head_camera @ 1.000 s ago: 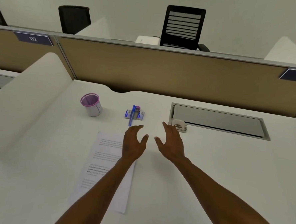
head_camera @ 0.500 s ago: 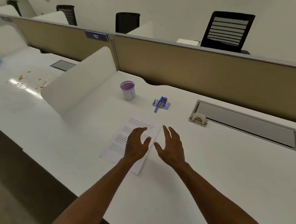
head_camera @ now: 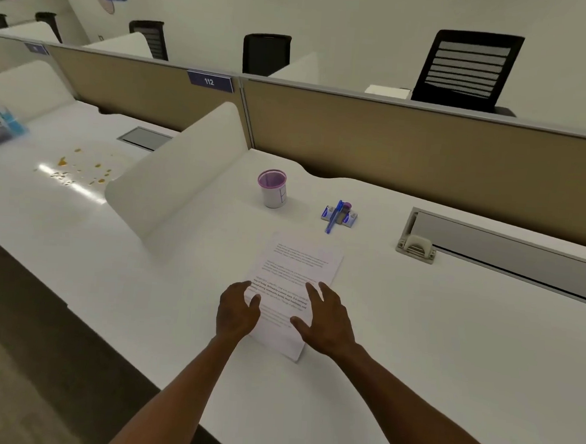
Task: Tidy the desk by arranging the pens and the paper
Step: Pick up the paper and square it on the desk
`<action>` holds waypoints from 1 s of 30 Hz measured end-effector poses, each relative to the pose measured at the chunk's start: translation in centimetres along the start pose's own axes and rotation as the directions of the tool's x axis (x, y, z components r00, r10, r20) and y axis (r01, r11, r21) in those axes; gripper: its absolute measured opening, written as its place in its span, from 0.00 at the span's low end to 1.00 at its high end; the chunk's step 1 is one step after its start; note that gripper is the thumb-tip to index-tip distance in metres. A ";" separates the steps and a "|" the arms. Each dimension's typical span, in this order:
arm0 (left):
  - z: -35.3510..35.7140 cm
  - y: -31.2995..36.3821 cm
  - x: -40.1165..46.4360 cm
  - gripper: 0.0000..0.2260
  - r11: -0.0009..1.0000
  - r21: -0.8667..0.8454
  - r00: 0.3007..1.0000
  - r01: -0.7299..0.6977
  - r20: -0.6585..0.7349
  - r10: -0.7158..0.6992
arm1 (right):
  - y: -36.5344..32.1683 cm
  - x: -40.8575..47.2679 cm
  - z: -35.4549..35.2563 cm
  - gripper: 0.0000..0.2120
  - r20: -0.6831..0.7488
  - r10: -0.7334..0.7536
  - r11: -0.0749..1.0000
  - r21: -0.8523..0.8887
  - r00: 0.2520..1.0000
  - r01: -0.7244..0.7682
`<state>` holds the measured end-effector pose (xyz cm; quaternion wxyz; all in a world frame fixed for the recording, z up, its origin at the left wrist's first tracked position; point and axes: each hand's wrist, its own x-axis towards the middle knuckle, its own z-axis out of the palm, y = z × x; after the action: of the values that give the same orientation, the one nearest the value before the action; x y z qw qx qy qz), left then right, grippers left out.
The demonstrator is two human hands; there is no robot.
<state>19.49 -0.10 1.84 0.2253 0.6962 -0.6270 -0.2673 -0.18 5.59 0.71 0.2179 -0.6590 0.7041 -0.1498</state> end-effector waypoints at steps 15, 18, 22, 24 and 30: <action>0.9 -1.5 3.5 0.26 0.976 0.210 0.993 0.063 0.080 -0.082 | 0.8 0.7 1.2 0.33 0.084 0.173 0.974 -0.165 0.981 -0.158; 1.0 -1.5 3.8 0.27 0.980 0.189 0.993 0.066 0.086 -0.084 | 0.7 0.7 1.3 0.29 0.081 0.171 0.967 -0.206 0.982 -0.151; 0.9 -1.5 4.7 0.29 0.980 0.161 0.988 0.117 0.084 -0.131 | 0.7 1.1 1.2 0.30 0.095 0.176 0.965 -0.215 0.980 -0.152; 0.9 -1.5 5.3 0.29 0.980 0.129 0.982 0.154 0.090 -0.167 | 0.7 1.2 1.1 0.31 0.099 0.183 0.965 -0.208 0.978 -0.160; 0.5 -1.5 6.9 0.21 0.985 0.016 0.982 0.170 0.077 -0.170 | 0.8 1.1 1.3 0.33 0.093 0.183 0.964 -0.214 0.979 -0.160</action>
<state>20.80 -6.80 -0.18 0.1736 0.7372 -0.5749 -0.3096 -0.21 4.67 -0.92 0.1999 -0.6218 0.7570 -0.0195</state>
